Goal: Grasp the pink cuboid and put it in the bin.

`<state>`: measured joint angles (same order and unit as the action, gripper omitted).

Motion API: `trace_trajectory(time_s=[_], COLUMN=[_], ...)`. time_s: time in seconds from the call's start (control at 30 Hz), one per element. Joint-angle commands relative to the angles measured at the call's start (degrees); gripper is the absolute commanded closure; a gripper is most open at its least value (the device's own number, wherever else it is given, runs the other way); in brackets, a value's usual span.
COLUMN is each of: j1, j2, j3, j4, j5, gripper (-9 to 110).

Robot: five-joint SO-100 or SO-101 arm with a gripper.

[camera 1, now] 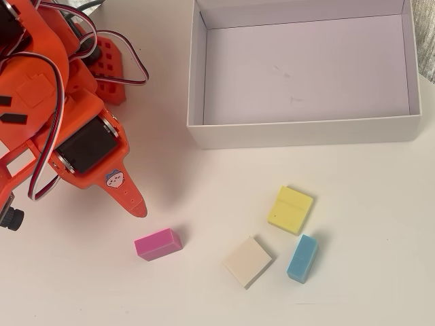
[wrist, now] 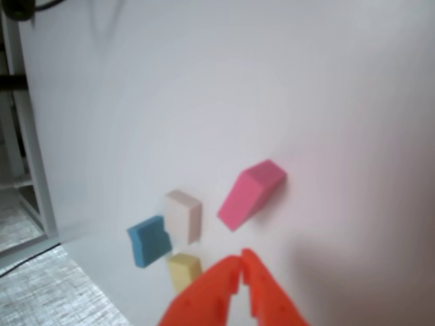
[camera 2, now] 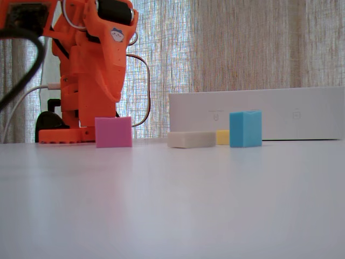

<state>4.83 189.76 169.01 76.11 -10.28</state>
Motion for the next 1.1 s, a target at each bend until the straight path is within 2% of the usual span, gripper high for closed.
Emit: trace_trajectory(time_s=[0.0,0.73,0.93,1.07], j1=[0.7,-0.7,-3.43,-7.82], j2=[-0.18,-0.18,-9.05,-21.36], j3=[-0.26,-0.44,-10.02,-23.29], j4=[0.09,0.18,-3.52,-6.68], j5=[0.18,-0.18,3.34,10.72], gripper=[110,109,97,83])
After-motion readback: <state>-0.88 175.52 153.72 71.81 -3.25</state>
